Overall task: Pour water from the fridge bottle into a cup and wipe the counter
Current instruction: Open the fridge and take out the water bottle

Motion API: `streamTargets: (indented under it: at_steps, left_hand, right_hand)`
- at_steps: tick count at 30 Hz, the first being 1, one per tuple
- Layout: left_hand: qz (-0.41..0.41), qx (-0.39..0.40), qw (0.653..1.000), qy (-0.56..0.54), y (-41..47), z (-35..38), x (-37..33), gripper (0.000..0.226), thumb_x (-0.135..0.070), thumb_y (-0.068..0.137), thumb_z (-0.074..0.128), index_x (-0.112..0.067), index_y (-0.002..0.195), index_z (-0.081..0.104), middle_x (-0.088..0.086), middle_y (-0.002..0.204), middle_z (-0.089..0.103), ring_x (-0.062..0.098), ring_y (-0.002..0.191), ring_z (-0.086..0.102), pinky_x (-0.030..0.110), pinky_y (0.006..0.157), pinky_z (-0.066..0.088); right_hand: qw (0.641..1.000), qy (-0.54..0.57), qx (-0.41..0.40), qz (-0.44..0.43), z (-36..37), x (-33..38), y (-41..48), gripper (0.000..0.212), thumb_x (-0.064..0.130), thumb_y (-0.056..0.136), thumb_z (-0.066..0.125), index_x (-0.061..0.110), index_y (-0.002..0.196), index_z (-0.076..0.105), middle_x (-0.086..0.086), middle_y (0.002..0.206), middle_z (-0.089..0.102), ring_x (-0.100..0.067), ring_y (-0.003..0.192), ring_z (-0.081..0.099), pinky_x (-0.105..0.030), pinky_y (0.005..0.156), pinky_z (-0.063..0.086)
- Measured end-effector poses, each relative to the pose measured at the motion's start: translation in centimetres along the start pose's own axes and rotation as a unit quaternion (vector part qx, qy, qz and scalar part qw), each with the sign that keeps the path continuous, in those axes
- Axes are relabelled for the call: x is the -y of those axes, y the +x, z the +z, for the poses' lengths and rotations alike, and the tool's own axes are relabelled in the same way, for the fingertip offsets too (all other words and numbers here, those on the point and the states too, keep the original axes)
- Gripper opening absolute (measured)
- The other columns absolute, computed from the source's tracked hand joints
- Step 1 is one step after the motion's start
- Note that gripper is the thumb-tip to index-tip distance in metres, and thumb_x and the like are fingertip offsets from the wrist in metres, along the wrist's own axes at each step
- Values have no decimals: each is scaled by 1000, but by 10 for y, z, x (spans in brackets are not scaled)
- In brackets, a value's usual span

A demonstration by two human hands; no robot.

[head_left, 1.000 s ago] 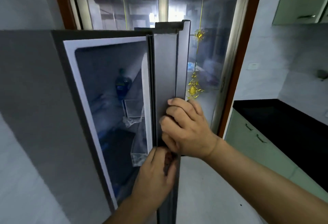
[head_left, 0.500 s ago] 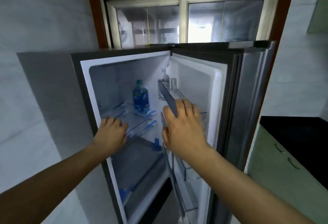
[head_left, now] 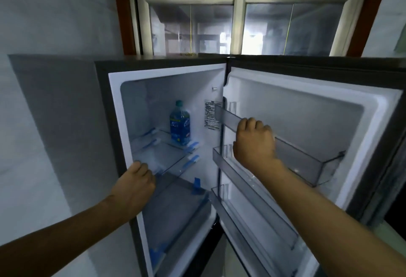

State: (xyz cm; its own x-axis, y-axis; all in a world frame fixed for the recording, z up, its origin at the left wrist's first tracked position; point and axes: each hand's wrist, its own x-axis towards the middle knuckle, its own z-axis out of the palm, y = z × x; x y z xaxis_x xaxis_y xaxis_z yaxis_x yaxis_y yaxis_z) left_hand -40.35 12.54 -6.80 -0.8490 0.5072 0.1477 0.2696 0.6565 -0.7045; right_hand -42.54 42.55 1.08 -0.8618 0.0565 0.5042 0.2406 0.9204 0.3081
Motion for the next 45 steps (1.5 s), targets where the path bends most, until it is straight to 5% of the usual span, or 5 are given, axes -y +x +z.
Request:
streamTargets:
  at_steps: [11,20,35,39,45]
  left_hand:
    - [-51,85,994,41,8,-2,-14,45,-27,100,51,1,134,49,21,125,57,37,120,50,46,108,32]
    - [-156,72,985,-29,13,-14,-23,31,-35,59,88,-11,70,71,9,67,64,30,65,61,40,74,31]
    - [-142,-46,989,19,11,-4,-20,26,-28,70,83,-7,75,68,12,69,62,35,67,59,41,75,37]
    - [-135,-65,989,12,9,2,-19,24,-29,72,81,-9,76,69,11,70,62,34,69,59,41,76,37]
    - [-131,-61,989,18,9,1,-20,26,-29,70,84,-8,78,70,11,71,64,33,68,61,41,78,37]
  right_hand:
    - [992,80,-90,-47,55,30,89,53,19,62,68,-9,107,65,-22,86,65,-31,75,61,-34,71,45]
    - [952,261,-137,-84,83,33,114,56,30,75,71,-8,114,59,-28,104,64,-38,93,59,-43,85,37]
    - [906,343,-236,-75,107,12,117,47,31,83,64,3,119,55,-22,108,64,-38,100,57,-44,88,34]
    - [822,485,-271,-124,113,30,109,41,28,90,58,2,122,56,-20,114,61,-36,108,55,-45,94,43]
    - [725,682,-15,-98,158,112,126,42,18,88,74,3,122,55,-12,115,56,-19,106,49,-27,87,42]
